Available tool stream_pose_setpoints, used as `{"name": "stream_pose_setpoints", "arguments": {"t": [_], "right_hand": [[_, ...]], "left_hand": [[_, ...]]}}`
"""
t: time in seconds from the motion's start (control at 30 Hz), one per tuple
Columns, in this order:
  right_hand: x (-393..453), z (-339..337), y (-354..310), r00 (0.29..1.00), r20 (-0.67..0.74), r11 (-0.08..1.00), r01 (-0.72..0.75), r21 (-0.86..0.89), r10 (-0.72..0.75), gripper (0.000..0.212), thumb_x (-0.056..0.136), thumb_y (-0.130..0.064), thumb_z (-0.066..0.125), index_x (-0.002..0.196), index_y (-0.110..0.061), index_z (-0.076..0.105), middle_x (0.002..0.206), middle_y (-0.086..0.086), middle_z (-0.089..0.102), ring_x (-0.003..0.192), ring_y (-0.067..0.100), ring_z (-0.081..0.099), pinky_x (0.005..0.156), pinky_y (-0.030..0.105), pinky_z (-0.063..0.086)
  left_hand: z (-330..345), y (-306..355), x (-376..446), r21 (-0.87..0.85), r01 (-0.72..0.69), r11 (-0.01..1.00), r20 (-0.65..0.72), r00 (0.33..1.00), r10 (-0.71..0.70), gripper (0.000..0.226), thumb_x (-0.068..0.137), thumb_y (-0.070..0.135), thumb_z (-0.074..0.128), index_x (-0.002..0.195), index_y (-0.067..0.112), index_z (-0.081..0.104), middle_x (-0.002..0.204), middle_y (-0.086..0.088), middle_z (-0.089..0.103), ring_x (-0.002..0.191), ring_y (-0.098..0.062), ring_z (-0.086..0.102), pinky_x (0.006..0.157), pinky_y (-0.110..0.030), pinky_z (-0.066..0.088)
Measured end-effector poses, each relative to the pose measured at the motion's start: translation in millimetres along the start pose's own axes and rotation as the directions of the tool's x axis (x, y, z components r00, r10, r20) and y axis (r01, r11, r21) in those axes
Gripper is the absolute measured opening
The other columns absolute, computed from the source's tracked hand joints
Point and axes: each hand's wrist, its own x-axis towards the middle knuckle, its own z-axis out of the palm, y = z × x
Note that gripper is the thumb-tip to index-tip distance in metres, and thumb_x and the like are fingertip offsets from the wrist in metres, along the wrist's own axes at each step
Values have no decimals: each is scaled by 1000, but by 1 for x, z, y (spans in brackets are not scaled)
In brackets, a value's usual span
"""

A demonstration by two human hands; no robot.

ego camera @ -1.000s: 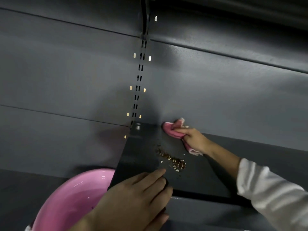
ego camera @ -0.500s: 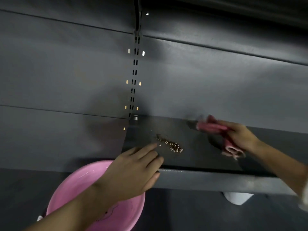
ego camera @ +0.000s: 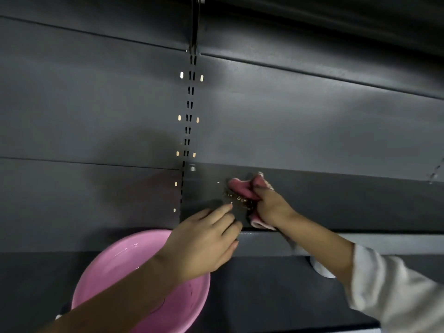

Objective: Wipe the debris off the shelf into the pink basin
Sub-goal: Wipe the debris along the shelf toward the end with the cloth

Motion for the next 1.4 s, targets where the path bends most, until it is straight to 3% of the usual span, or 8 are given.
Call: {"name": "stream_pose_setpoints", "arguments": {"t": [0.13,0.3,0.6,0.9,1.03,1.17,1.23,1.4], "right_hand": [[5,9,-35,986,33,926,-167,338,165,39,94,-5,28,118,-9,59,102,19,68,88,27,65,84,31,51],[10,-22,-10,991,-21,957,-122,264,132,48,87,12,30,116,-11,61,82,17,67,55,16,64,40,9,47],[76,-25,29,980,62,971,-194,137,187,37,98,-12,31,117,-15,62,47,16,57,32,20,52,36,18,40],[92,11,-12,932,358,995,29,96,-62,46,93,1,28,120,-17,61,76,33,63,30,12,51,31,17,40],[67,10,-14,897,421,987,89,135,-138,56,91,2,31,93,-39,69,104,36,65,81,46,67,75,56,56],[49,-9,-17,917,368,956,41,291,-152,58,86,10,32,89,-33,71,112,22,68,82,20,71,74,29,58],[50,-28,-9,965,253,939,-28,343,-64,49,89,8,31,100,-23,67,105,21,67,78,32,69,73,39,57],[35,-72,33,978,167,945,-166,280,122,41,96,-3,25,118,-5,59,51,11,65,32,17,54,35,19,43]], "left_hand": [[-3,-3,-4,-9,4,1000,7,1000,-3,38,79,33,41,90,21,75,86,8,74,101,-12,69,79,-19,55],[-5,-13,-17,-44,39,998,-14,999,-40,38,80,30,40,89,18,75,87,8,74,102,-12,69,74,-21,57],[-2,-9,-16,-72,82,994,-42,995,-85,35,79,29,44,87,18,76,88,7,74,103,-13,68,83,-20,54],[3,-8,-16,20,77,997,-106,992,-75,33,80,29,46,85,18,76,86,8,74,98,-12,69,96,-21,39],[-2,-9,-17,-42,58,997,-76,995,-61,38,78,28,45,99,16,75,105,3,74,108,-13,66,91,-22,52],[-8,-10,-16,-44,34,998,-39,999,-36,44,78,29,43,108,18,73,118,3,70,113,-11,63,92,-23,53],[-9,-11,-16,-45,25,999,-20,999,-26,43,78,29,42,107,20,73,118,5,70,113,-10,63,89,-22,53],[-5,-11,-17,-51,19,999,-23,1000,-20,41,78,29,43,102,21,75,114,7,71,111,-8,64,88,-21,54]]}}
